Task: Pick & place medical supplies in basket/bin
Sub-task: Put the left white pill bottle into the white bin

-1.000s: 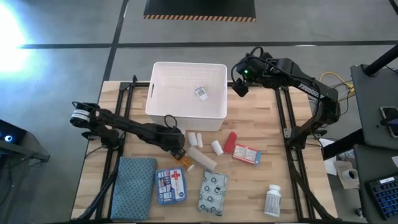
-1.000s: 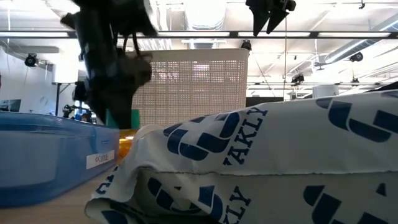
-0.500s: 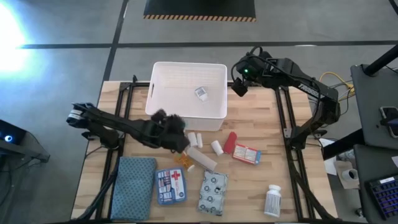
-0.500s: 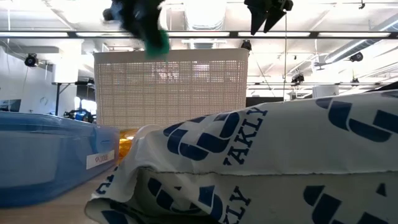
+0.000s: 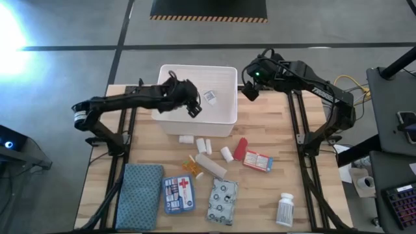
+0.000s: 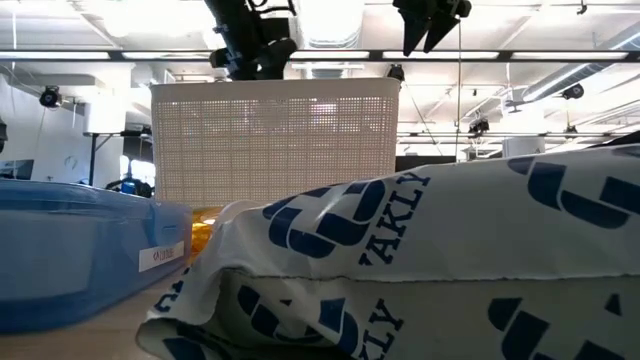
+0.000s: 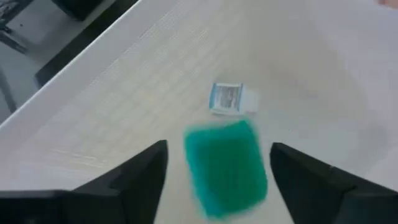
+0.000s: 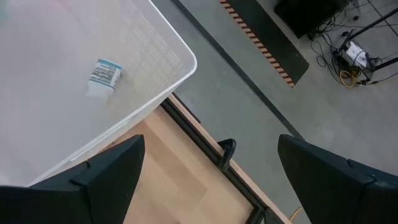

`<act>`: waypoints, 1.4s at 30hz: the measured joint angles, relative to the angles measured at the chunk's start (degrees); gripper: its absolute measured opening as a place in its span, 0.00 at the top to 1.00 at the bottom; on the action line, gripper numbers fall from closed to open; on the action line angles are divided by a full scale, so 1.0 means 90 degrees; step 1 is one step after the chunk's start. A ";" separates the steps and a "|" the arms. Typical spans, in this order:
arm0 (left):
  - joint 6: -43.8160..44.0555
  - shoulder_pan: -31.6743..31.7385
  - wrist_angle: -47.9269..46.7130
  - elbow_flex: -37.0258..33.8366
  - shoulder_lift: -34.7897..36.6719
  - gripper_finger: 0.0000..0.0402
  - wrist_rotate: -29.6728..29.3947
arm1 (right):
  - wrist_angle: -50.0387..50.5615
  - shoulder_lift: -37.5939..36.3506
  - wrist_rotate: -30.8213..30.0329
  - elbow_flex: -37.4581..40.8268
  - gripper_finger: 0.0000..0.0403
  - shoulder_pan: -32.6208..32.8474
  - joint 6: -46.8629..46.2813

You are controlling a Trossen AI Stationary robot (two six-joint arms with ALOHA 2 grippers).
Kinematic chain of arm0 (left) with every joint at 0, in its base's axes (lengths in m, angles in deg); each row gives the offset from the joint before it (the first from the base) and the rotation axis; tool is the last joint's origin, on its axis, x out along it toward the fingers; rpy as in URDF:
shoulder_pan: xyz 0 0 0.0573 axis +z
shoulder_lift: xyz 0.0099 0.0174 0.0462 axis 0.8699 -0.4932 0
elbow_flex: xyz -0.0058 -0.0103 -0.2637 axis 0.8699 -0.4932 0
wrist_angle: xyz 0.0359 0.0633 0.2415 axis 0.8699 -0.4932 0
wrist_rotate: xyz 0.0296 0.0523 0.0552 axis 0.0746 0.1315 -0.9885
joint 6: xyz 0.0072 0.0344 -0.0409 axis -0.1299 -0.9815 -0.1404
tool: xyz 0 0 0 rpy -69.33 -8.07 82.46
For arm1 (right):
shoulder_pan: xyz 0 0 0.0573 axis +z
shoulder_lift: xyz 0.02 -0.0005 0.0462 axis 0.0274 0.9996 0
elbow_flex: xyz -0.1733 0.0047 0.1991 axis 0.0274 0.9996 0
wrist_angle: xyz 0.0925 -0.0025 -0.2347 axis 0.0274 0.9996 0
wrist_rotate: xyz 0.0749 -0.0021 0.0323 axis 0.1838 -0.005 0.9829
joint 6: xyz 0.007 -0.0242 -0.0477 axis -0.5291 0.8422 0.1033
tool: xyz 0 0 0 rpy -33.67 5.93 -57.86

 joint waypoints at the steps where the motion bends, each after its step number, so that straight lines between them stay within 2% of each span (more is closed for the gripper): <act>1: -0.0010 -0.0001 -0.0136 0.0081 0.0007 0.30 0.0005 | 0.0016 -0.0003 0.0000 0.0000 0.11 0.0000 0.0000; 6: 0.0482 -0.0327 -0.1207 0.0631 0.0108 0.23 0.0312 | 0.0033 -0.0006 0.0000 0.0000 0.11 0.0000 0.0052; 9: 0.1174 -0.0791 -0.2042 0.0898 0.0140 0.23 0.0880 | 0.0031 -0.0006 0.0000 0.0000 0.11 0.0000 0.0114; 11: 0.1267 -0.1316 -0.2369 0.0854 0.0203 0.24 0.1249 | 0.0031 -0.0006 0.0000 0.0000 0.11 0.0000 0.0124; 17: 0.1208 -0.3130 -0.2478 -0.0431 0.0273 0.27 0.1326 | 0.0007 -0.0006 0.0000 0.0000 0.11 0.0000 0.0314; 20: 0.1308 -0.3745 -0.1761 -0.1234 0.0265 0.27 0.1157 | -0.0024 -0.0006 -0.0001 0.0000 0.11 0.0002 0.0405; 22: 0.1308 -0.3947 -0.0947 -0.1826 0.0256 0.28 0.0799 | -0.0033 -0.0006 -0.0001 0.0000 0.11 0.0001 0.0450; 25: 0.1316 -0.3935 0.0431 -0.2613 0.0253 0.28 0.0370 | -0.0035 -0.0006 0.0000 0.0000 0.11 0.0000 0.0471; 28: 0.1313 -0.3671 0.1452 -0.3183 0.0234 0.28 0.0334 | -0.0032 -0.0006 0.0000 0.0000 0.11 0.0000 0.0471; 36: 0.0773 -0.2744 0.2019 -0.3817 0.0225 0.28 0.0309 | -0.0003 -0.0006 0.0007 0.0000 0.11 0.0002 0.0384; 42: 0.0097 -0.2526 0.3099 -0.4199 0.0212 0.28 0.0477 | 0.0066 -0.0006 0.0017 0.0000 0.11 0.0002 0.0218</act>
